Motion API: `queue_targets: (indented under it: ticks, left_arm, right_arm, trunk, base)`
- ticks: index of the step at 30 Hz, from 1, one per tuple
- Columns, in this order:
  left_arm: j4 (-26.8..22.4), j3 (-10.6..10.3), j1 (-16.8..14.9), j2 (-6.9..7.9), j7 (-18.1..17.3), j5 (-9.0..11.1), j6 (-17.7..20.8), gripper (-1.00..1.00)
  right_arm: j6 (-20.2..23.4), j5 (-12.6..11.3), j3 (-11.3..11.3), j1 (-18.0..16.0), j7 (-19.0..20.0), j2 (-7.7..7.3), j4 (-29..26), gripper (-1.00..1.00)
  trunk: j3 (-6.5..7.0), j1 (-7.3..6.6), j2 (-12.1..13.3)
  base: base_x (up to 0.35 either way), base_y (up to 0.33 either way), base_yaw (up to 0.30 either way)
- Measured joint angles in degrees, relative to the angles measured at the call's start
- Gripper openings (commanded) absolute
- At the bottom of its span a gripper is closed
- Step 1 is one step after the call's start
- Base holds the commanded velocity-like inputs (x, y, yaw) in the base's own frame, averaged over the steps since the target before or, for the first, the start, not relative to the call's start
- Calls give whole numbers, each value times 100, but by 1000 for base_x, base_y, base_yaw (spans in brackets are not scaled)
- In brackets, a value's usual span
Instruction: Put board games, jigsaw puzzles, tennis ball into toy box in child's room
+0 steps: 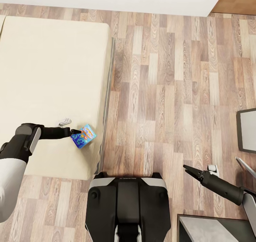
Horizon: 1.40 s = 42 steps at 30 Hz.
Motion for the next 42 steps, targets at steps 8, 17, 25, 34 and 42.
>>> queue_targets:
  ticks: [8,17,25,34,42]
  left_arm:
    - [0,0,0,0,-1,11,-3,100]
    - [0,0,0,0,-1,8,-5,100]
    - [0,-6,0,0,-1,8,-6,100]
    - [0,-8,0,-14,-1,15,-7,100]
    - [0,-10,0,-43,-56,38,1,100]
  right_arm:
    - [0,-1,0,0,0,0,0,100]
    - [0,0,0,3,1,-1,0,100]
    - [0,-2,0,0,2,0,0,100]
    - [0,0,0,0,3,0,0,100]
    - [0,0,0,0,5,-2,0,100]
  trunk:
    - [-37,0,0]
    - [-59,0,0]
    - [-62,0,0]
    - [-63,0,0]
    - [-63,0,0]
  base:
    - [0,0,0]
    - [0,0,0]
    - [0,0,0]
    - [0,0,0]
    - [0,0,0]
